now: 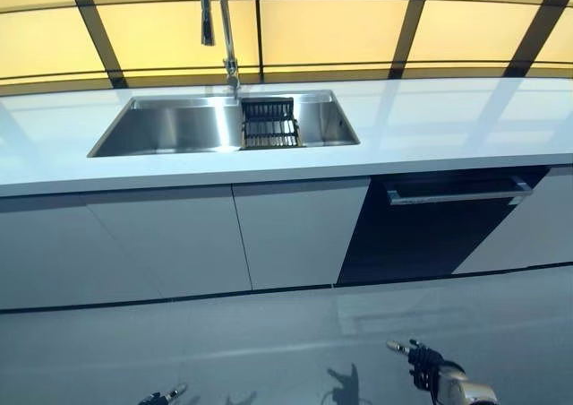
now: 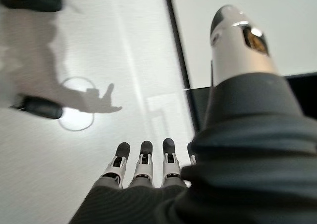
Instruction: Take plates into dishwasher
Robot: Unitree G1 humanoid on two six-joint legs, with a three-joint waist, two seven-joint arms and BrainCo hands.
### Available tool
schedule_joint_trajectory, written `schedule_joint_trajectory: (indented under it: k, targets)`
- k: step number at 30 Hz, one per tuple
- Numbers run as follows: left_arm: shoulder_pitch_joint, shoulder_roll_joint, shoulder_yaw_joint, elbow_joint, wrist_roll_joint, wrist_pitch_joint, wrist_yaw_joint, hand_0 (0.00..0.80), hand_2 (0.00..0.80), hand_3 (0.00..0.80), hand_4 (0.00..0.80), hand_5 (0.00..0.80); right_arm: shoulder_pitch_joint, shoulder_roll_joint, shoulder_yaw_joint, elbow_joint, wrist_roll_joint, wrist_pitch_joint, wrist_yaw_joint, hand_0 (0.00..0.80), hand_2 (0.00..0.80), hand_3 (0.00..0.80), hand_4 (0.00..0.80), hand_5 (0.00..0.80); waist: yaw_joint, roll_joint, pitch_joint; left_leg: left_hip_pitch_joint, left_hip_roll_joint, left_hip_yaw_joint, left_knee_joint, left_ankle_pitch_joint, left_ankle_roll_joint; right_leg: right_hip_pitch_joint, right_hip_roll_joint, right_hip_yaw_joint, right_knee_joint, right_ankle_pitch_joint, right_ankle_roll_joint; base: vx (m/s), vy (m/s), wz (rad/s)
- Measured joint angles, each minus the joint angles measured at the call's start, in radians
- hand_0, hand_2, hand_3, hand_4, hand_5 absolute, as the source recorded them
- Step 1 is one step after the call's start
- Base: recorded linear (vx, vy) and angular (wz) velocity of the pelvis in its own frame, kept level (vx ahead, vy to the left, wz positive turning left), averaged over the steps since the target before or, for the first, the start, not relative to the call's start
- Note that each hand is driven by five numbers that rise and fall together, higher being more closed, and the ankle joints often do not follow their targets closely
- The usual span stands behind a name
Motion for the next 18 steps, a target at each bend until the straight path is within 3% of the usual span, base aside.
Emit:
schedule_joint_trajectory:
  k: [4,11,14,18]
  targets:
    - [-0.019,-0.012,-0.039,0.094,0.049,0.026,-0.032,0.0,0.0,0.0,0.0,0.0,0.029,0.067,0.017,0.112,-0.032,-0.008,0.028,0.0,0.0,0.0,0.0,0.0,-0.027,-0.007,-0.026,0.002,0.005,0.002,0.0,-0.001,-0.002,0.001,0.004,0.002,0.0,-0.001,-0.002,0.019,0.037,-0.02]
    - [-0.035,-0.082,-0.06,0.218,0.049,0.08,-0.032,0.0,0.0,0.0,0.0,0.0,0.073,0.126,0.017,0.193,-0.043,0.029,0.016,0.0,0.0,0.0,0.0,0.0,-0.023,0.001,-0.044,0.016,0.007,-0.001,-0.001,-0.004,-0.005,0.016,0.004,-0.003,0.0,-0.006,-0.003,-0.003,0.002,0.01]
    - [-0.028,-0.105,-0.06,0.221,0.03,0.072,-0.029,0.0,0.0,0.0,0.0,0.0,0.074,0.125,0.016,0.198,-0.043,0.036,0.003,0.0,0.0,0.0,0.0,0.0,-0.021,0.004,-0.052,0.016,0.008,-0.006,-0.001,-0.004,-0.005,0.019,0.005,-0.008,0.0,-0.007,-0.003,-0.009,0.006,0.05]
    - [-0.022,-0.111,-0.055,0.221,-0.021,-0.005,0.001,0.0,0.0,0.0,0.0,0.0,0.073,0.128,0.016,0.207,-0.042,0.041,-0.005,0.0,0.0,0.0,0.0,0.0,-0.02,0.006,-0.064,0.018,0.01,-0.022,0.0,-0.004,-0.005,0.031,0.01,-0.023,0.0,-0.014,-0.003,-0.011,-0.006,0.1]
